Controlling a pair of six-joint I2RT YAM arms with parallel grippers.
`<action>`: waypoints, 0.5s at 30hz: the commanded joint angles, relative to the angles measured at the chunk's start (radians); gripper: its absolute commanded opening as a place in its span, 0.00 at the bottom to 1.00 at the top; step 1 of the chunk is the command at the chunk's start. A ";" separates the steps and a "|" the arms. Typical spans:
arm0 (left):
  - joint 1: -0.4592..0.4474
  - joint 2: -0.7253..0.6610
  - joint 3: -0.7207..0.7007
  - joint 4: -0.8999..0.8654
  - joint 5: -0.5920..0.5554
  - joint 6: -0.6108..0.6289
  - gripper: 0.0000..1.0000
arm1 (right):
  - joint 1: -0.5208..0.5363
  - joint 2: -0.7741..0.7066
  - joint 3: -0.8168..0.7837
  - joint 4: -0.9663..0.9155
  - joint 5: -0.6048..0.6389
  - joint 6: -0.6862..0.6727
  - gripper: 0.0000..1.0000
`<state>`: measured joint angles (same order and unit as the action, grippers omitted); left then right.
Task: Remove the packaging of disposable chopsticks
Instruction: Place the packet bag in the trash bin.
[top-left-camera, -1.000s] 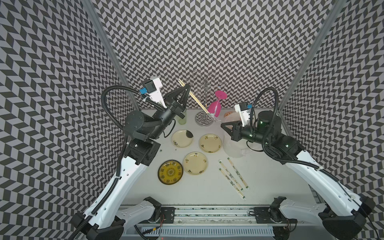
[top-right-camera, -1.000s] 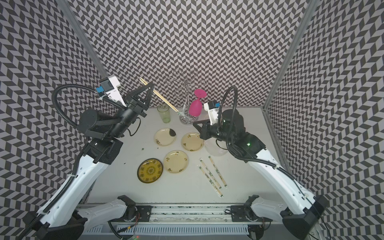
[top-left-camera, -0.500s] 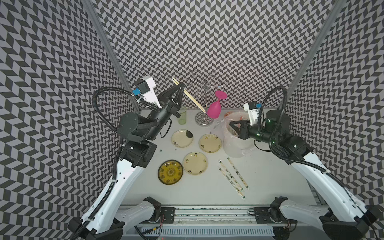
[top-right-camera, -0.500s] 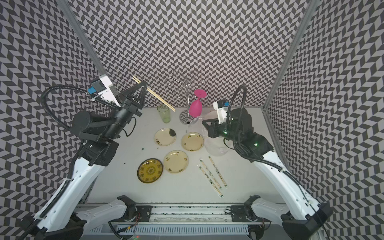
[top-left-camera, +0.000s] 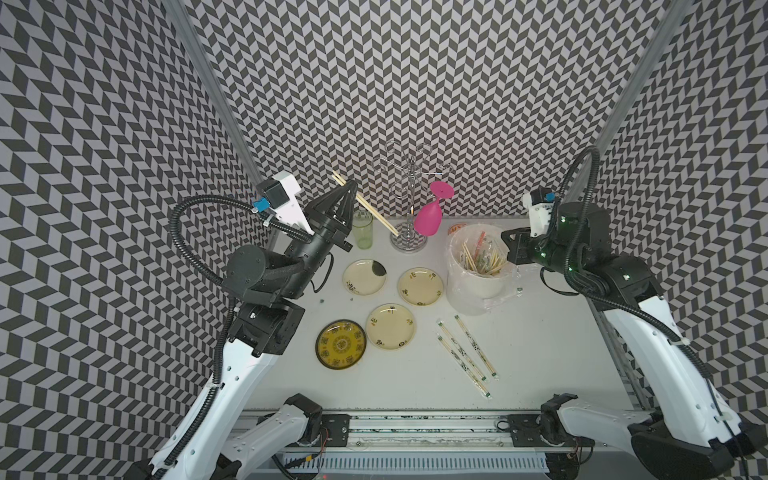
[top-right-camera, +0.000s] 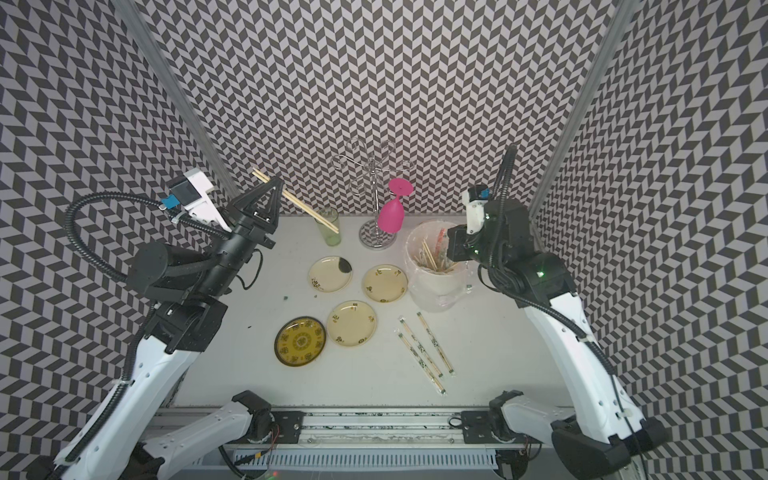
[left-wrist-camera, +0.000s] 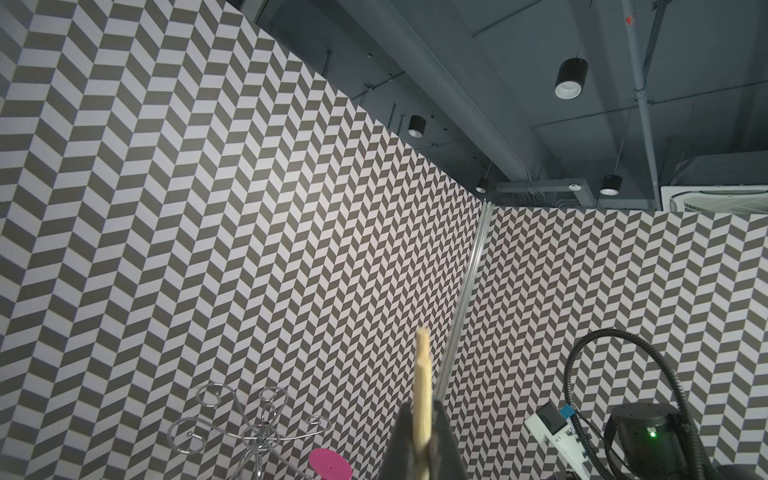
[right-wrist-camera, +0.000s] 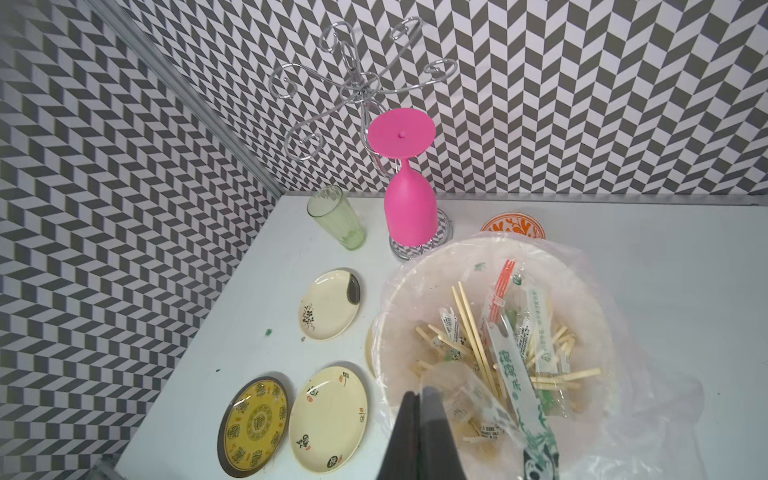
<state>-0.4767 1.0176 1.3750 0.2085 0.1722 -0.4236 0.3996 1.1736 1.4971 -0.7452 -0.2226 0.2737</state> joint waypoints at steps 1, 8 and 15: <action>0.007 -0.035 -0.042 -0.027 -0.032 0.025 0.00 | -0.024 0.025 0.083 -0.145 0.160 -0.082 0.00; 0.014 -0.085 -0.127 -0.045 -0.044 0.052 0.00 | -0.033 0.057 0.099 -0.156 0.167 -0.077 0.00; 0.016 -0.126 -0.178 -0.049 -0.047 0.058 0.00 | -0.031 0.141 0.303 -0.128 0.107 -0.053 0.00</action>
<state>-0.4683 0.9207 1.2011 0.1619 0.1429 -0.3786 0.3698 1.3052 1.7073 -0.9112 -0.1036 0.2211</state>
